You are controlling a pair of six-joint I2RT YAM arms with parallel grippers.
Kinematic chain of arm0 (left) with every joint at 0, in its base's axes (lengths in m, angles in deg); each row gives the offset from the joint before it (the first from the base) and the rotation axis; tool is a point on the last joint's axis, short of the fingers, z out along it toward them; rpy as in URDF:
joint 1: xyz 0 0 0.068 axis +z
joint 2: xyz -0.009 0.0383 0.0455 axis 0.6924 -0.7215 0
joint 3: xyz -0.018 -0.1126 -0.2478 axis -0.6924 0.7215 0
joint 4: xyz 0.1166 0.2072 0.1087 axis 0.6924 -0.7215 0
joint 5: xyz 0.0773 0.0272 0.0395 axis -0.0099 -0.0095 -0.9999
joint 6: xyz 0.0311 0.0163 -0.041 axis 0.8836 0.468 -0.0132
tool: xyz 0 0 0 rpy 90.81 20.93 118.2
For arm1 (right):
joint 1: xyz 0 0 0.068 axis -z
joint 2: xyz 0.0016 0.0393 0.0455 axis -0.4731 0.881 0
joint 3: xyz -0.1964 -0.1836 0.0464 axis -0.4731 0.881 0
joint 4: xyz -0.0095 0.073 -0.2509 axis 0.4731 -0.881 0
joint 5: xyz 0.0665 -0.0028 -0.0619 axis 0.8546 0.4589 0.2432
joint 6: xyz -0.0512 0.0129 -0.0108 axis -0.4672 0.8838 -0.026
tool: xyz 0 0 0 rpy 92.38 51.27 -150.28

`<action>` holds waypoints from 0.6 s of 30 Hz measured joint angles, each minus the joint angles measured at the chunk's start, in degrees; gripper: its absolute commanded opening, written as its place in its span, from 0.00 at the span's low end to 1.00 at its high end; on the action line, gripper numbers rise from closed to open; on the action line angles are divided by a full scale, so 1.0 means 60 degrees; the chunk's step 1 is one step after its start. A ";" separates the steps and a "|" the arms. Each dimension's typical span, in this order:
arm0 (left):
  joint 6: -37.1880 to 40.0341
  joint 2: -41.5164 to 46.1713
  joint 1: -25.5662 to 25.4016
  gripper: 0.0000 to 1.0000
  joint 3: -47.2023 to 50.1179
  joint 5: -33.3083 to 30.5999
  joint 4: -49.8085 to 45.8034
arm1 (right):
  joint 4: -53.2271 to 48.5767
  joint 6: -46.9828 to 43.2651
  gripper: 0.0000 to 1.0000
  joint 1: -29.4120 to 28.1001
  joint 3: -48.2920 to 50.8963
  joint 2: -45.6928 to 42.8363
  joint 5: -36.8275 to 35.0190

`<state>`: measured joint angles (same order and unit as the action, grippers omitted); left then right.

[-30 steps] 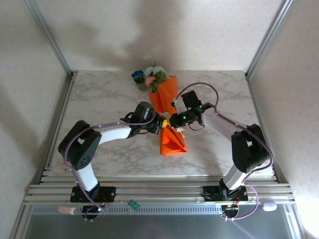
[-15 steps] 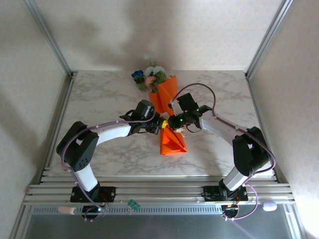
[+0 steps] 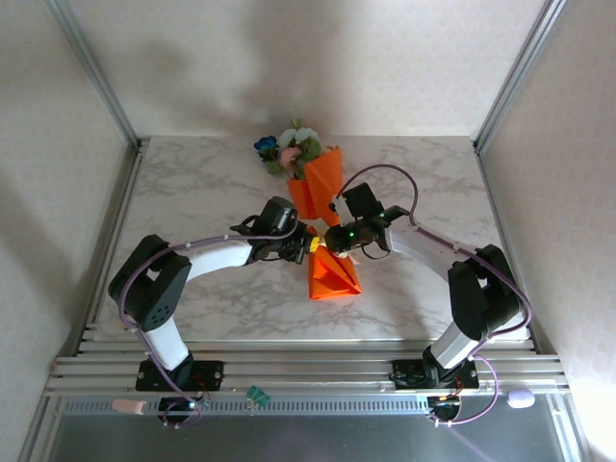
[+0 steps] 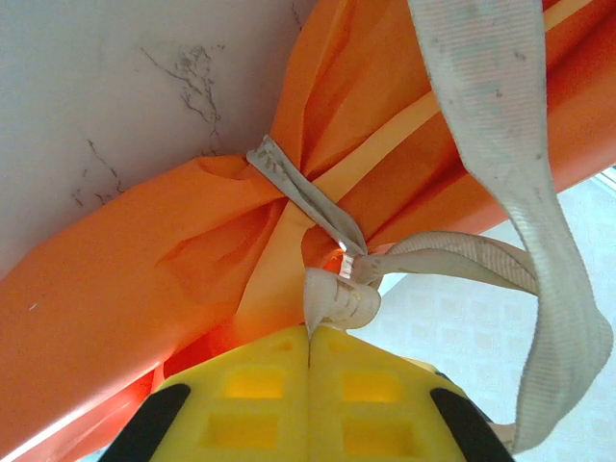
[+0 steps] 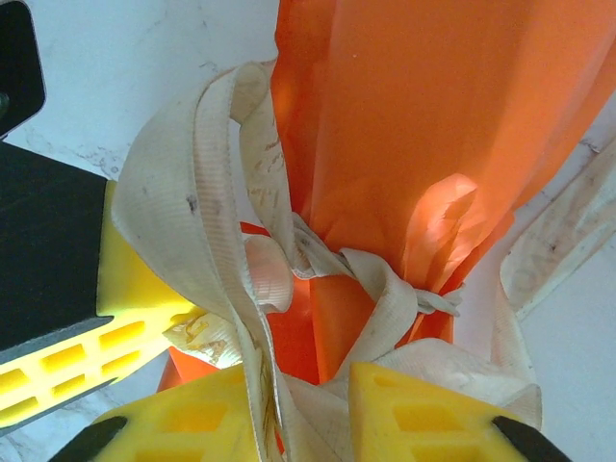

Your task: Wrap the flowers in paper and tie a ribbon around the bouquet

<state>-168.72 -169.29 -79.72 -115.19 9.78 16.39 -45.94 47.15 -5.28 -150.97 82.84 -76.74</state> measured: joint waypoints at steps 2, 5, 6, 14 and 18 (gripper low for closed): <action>0.0000 -0.0004 0.0000 0.00 0.0000 0.0000 0.0004 | -0.0022 0.0066 0.37 0.0000 0.0000 0.0000 -0.0007; 0.0000 -0.0004 0.0000 0.00 0.0000 0.0000 0.0018 | -0.0106 0.0131 0.40 0.0000 -0.0004 -0.0047 -0.0073; 0.0000 -0.0004 0.0000 0.00 0.0000 0.0000 0.0022 | -0.0131 0.0157 0.41 0.0000 -0.0004 -0.0087 -0.0127; 0.0000 -0.0004 0.0000 0.00 0.0000 -0.0025 0.0025 | -0.0189 0.0488 0.45 0.0189 -0.0033 -0.0364 -0.0215; 0.0000 -0.0004 0.0000 0.00 0.0000 -0.0025 0.0025 | -0.0255 0.0692 0.49 0.0313 -0.0040 -0.0466 -0.0262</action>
<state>-168.72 -169.31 -79.72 -115.19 9.63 16.54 -47.47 51.30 -3.40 -151.21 80.04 -78.31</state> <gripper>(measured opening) 0.013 0.469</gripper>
